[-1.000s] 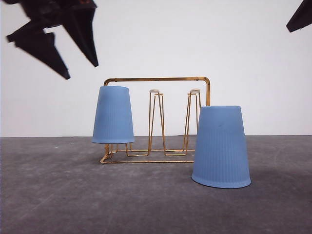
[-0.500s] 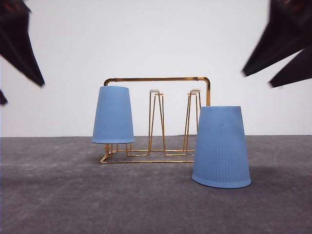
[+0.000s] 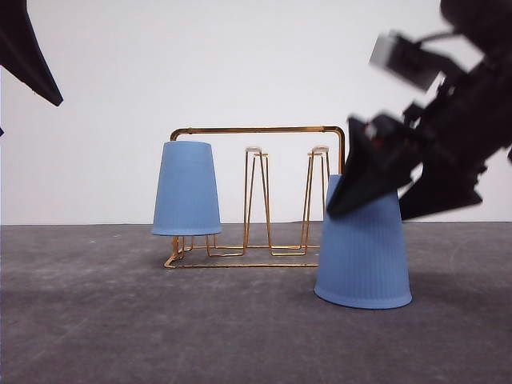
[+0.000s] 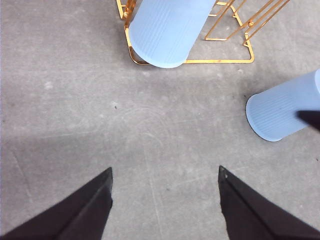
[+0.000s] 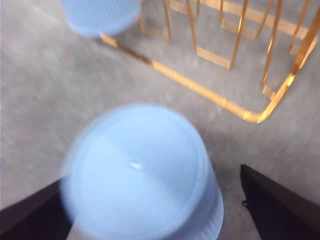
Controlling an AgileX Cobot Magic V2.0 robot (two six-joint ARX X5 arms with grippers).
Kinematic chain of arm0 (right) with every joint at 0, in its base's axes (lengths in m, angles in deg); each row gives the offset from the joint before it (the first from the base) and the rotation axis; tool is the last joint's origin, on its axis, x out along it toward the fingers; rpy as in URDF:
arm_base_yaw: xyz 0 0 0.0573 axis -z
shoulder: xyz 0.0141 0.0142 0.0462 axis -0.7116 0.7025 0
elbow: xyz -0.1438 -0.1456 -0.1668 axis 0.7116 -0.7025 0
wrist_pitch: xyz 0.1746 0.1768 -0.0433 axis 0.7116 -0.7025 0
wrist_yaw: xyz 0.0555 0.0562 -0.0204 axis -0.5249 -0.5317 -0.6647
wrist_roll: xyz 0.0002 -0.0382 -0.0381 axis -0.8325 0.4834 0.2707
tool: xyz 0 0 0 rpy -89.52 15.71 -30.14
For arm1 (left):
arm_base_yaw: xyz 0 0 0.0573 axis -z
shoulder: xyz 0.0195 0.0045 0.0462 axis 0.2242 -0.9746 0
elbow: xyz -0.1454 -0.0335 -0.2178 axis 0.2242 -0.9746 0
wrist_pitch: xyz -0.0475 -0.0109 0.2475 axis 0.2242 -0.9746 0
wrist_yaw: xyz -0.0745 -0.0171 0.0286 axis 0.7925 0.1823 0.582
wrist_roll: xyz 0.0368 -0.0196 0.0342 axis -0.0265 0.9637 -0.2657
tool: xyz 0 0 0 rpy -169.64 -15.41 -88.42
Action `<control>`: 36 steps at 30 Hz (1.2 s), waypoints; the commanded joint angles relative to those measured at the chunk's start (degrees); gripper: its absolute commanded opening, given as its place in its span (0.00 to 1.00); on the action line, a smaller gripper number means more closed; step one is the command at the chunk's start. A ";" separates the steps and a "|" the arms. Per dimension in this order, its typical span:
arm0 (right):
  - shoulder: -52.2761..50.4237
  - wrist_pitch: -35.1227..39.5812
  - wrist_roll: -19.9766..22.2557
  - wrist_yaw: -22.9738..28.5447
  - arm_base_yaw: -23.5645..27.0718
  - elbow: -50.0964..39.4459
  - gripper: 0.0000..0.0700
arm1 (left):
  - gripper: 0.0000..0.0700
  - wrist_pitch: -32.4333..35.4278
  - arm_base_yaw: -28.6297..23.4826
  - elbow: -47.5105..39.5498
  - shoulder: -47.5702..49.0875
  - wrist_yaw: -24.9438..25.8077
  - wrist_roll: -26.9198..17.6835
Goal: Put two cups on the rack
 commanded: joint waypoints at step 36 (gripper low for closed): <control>5.14 -19.63 -0.33 8.37 0.48 37.00 0.55 | 0.55 0.37 0.31 0.55 -0.31 -0.56 -0.02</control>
